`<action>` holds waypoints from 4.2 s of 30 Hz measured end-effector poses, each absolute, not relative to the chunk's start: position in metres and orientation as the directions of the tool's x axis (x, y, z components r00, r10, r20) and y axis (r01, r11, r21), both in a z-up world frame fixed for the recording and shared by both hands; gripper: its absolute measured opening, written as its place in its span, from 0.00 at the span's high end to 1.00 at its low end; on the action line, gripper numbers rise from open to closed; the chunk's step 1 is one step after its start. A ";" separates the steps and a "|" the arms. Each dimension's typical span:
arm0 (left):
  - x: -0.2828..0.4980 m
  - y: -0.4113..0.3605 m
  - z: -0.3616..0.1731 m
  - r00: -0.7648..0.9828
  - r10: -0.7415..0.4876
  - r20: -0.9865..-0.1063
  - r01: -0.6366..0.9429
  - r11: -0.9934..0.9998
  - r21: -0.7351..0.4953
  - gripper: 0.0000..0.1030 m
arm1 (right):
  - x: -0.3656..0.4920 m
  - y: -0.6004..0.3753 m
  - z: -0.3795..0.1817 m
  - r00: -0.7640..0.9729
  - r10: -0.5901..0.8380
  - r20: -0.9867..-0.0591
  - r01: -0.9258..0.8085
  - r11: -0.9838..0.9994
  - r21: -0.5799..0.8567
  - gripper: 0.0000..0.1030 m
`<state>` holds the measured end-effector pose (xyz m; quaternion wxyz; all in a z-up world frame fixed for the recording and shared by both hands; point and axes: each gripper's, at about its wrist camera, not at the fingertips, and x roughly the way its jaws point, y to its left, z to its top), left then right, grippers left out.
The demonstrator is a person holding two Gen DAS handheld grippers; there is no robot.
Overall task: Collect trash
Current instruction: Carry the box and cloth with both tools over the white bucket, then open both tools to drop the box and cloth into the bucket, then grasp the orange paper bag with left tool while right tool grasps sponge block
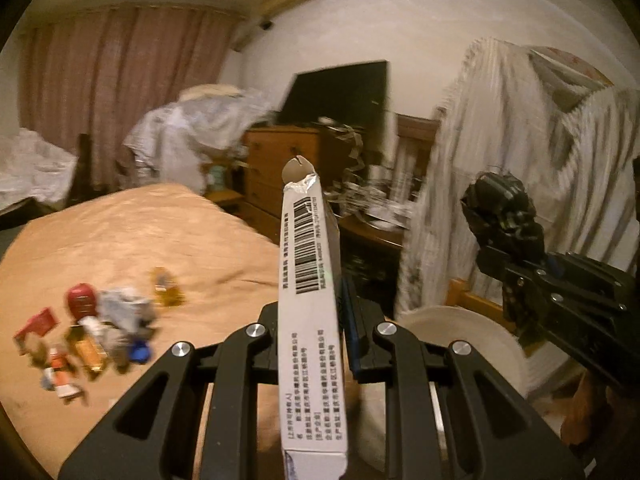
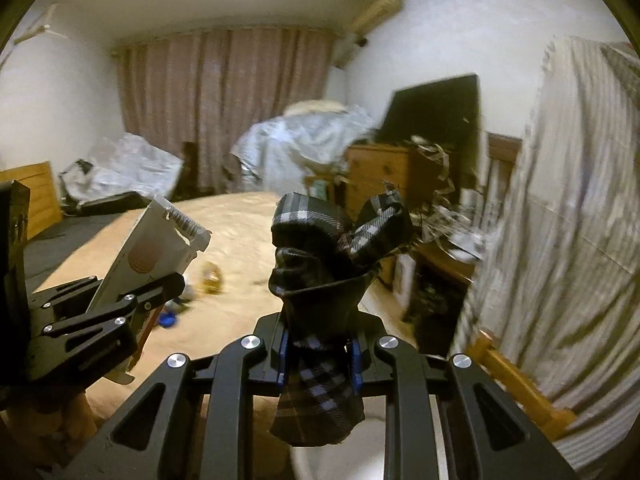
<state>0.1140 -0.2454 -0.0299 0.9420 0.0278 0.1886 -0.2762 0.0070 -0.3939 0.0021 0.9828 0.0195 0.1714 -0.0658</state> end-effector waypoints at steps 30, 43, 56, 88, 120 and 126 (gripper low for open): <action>0.181 -0.396 -0.109 0.268 -0.522 -0.810 0.783 0.607 -0.132 0.82 | 0.078 -0.571 -0.106 0.498 0.106 -0.861 0.207 0.949 0.237 0.77; 0.182 -0.398 -0.104 0.311 -0.529 -0.790 0.777 0.620 -0.109 0.33 | 0.072 -0.569 -0.110 0.527 0.117 -0.842 0.211 0.941 0.263 0.66; 0.185 -0.380 -0.098 0.327 -0.539 -0.776 0.761 0.638 -0.122 0.33 | 0.066 -0.559 -0.097 0.564 0.106 -0.819 0.200 0.944 0.261 0.66; 0.261 0.098 -0.167 0.652 -0.221 -0.725 -0.078 0.932 -0.355 0.17 | 0.221 -0.119 -0.160 0.483 0.518 -0.706 -0.380 0.850 0.364 0.44; 0.244 0.074 -0.179 0.613 -0.272 -0.742 0.051 0.951 -0.306 0.72 | 0.259 -0.099 -0.190 0.573 0.377 -0.727 -0.325 0.920 0.221 0.66; 0.223 0.063 -0.157 0.682 -0.209 -0.701 0.047 0.969 -0.244 0.72 | 0.248 -0.097 -0.173 0.639 0.352 -0.683 -0.329 0.929 0.171 0.67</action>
